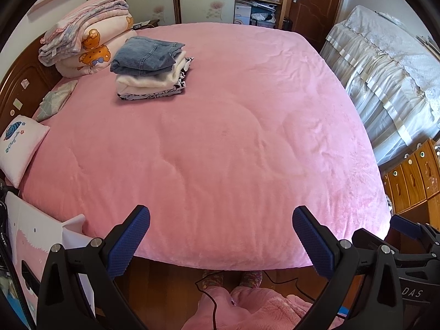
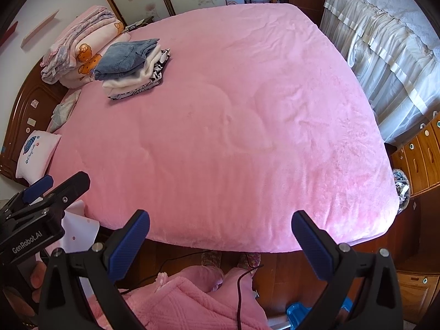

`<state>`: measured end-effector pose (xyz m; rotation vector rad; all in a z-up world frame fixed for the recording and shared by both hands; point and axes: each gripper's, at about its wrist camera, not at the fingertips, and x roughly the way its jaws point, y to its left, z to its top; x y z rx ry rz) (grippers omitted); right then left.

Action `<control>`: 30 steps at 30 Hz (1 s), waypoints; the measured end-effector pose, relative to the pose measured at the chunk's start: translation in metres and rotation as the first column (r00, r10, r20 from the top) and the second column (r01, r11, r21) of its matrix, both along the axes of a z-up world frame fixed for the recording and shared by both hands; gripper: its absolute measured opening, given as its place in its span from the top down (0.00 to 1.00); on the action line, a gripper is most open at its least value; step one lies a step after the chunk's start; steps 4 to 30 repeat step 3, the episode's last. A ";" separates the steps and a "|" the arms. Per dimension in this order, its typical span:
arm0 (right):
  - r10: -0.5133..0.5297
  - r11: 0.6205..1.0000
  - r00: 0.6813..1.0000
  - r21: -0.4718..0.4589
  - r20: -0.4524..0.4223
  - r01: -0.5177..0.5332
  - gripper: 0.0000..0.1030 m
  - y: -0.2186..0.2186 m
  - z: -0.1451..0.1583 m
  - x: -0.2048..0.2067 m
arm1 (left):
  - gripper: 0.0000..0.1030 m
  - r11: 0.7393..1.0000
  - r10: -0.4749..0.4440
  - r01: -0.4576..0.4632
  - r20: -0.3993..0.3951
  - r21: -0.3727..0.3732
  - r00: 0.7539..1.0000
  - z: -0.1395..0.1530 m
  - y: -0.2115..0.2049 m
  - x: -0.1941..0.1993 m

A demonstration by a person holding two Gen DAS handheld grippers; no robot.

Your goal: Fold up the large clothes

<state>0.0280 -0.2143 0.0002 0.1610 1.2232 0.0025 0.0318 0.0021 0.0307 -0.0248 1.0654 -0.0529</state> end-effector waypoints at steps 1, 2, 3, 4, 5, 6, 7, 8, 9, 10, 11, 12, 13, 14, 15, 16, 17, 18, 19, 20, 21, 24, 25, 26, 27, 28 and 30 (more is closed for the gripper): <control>-0.001 1.000 1.000 0.001 -0.001 0.001 0.00 -0.001 0.000 0.001 | 0.00 1.000 -0.003 0.003 0.000 0.003 1.000 0.000 0.000 0.002; -0.001 1.000 1.000 0.001 -0.002 0.001 0.00 -0.001 0.000 0.001 | 0.00 1.000 -0.006 0.006 0.001 0.005 1.000 0.000 -0.001 0.002; 0.000 1.000 1.000 0.002 -0.003 0.000 0.00 -0.002 0.000 0.002 | 0.00 1.000 -0.008 0.008 0.001 0.008 1.000 0.000 -0.002 0.002; 0.000 1.000 1.000 0.002 -0.003 0.000 0.00 -0.002 0.000 0.002 | 0.00 1.000 -0.008 0.008 0.001 0.008 1.000 0.000 -0.002 0.002; 0.000 1.000 1.000 0.002 -0.003 0.000 0.00 -0.002 0.000 0.002 | 0.00 1.000 -0.008 0.008 0.001 0.008 1.000 0.000 -0.002 0.002; 0.000 1.000 1.000 0.002 -0.003 0.000 0.00 -0.002 0.000 0.002 | 0.00 1.000 -0.008 0.008 0.001 0.008 1.000 0.000 -0.002 0.002; 0.000 1.000 1.000 0.002 -0.003 0.000 0.00 -0.002 0.000 0.002 | 0.00 1.000 -0.008 0.008 0.001 0.008 1.000 0.000 -0.002 0.002; 0.000 1.000 1.000 0.002 -0.003 0.000 0.00 -0.002 0.000 0.002 | 0.00 1.000 -0.008 0.008 0.001 0.008 1.000 0.000 -0.002 0.002; 0.000 1.000 1.000 0.002 -0.003 0.000 0.00 -0.002 0.000 0.002 | 0.00 1.000 -0.008 0.008 0.001 0.008 1.000 0.000 -0.002 0.002; 0.000 1.000 1.000 0.002 -0.003 0.000 0.00 -0.002 0.000 0.002 | 0.00 1.000 -0.008 0.008 0.001 0.008 1.000 0.000 -0.002 0.002; 0.000 1.000 1.000 0.002 -0.003 0.000 0.00 -0.002 0.000 0.002 | 0.00 1.000 -0.008 0.008 0.001 0.008 1.000 0.000 -0.002 0.002; 0.000 1.000 1.000 0.002 -0.003 0.000 0.00 -0.002 0.000 0.002 | 0.00 1.000 -0.008 0.008 0.001 0.008 1.000 0.000 -0.002 0.002; 0.000 1.000 1.000 0.002 -0.003 0.000 0.00 -0.002 0.000 0.002 | 0.00 1.000 -0.008 0.008 0.001 0.008 1.000 0.000 -0.002 0.002; 0.000 1.000 1.000 0.002 -0.003 0.000 0.00 -0.002 0.000 0.002 | 0.00 1.000 -0.008 0.008 0.001 0.008 1.000 0.000 -0.002 0.002; 0.000 1.000 1.000 0.002 -0.003 0.000 0.00 -0.002 0.000 0.002 | 0.00 1.000 -0.008 0.008 0.001 0.008 1.000 0.000 -0.002 0.002; 0.000 1.000 1.000 0.002 -0.003 0.000 0.00 -0.002 0.000 0.002 | 0.00 1.000 -0.008 0.008 0.001 0.008 1.000 0.000 -0.002 0.002; 0.000 1.000 1.000 0.002 -0.003 0.000 0.00 -0.002 0.000 0.002 | 0.00 1.000 -0.008 0.008 0.001 0.008 1.000 0.000 -0.002 0.002; 0.000 1.000 1.000 0.002 -0.003 0.000 0.00 -0.002 0.000 0.002 | 0.00 1.000 -0.008 0.008 0.001 0.008 1.000 0.000 -0.002 0.002; 0.000 1.000 1.000 0.002 -0.003 0.000 0.00 -0.002 0.000 0.002 | 0.00 1.000 -0.008 0.008 0.001 0.008 1.000 0.000 -0.002 0.002; 0.000 1.000 1.000 0.002 -0.003 0.000 0.00 -0.002 0.000 0.002 | 0.00 1.000 -0.008 0.008 0.001 0.008 1.000 0.000 -0.002 0.002; 0.000 1.000 1.000 0.002 -0.003 0.000 0.00 -0.002 0.000 0.002 | 0.00 1.000 -0.008 0.008 0.001 0.008 1.000 0.000 -0.002 0.002; 0.000 1.000 1.000 0.002 -0.003 0.000 0.00 -0.002 0.000 0.002 | 0.00 1.000 -0.008 0.008 0.001 0.008 1.000 0.000 -0.002 0.002; 0.000 1.000 1.000 0.002 -0.003 0.000 0.00 -0.002 0.000 0.002 | 0.00 1.000 -0.008 0.008 0.001 0.008 1.000 0.000 -0.002 0.002; 0.000 1.000 1.000 0.002 -0.003 0.000 0.00 -0.002 0.000 0.002 | 0.00 1.000 -0.008 0.008 0.001 0.008 1.000 0.000 -0.002 0.002; 0.000 1.000 1.000 0.002 -0.003 0.000 0.00 -0.002 0.000 0.002 | 0.00 1.000 -0.008 0.008 0.001 0.008 1.000 0.000 -0.002 0.002; 0.000 1.000 1.000 0.002 -0.003 0.000 0.00 -0.002 0.000 0.002 | 0.00 1.000 -0.008 0.008 0.001 0.008 1.000 0.000 -0.002 0.002; 0.000 1.000 1.000 0.002 -0.003 0.000 0.00 -0.002 0.000 0.002 | 0.00 1.000 -0.008 0.008 0.001 0.008 1.000 0.000 -0.002 0.002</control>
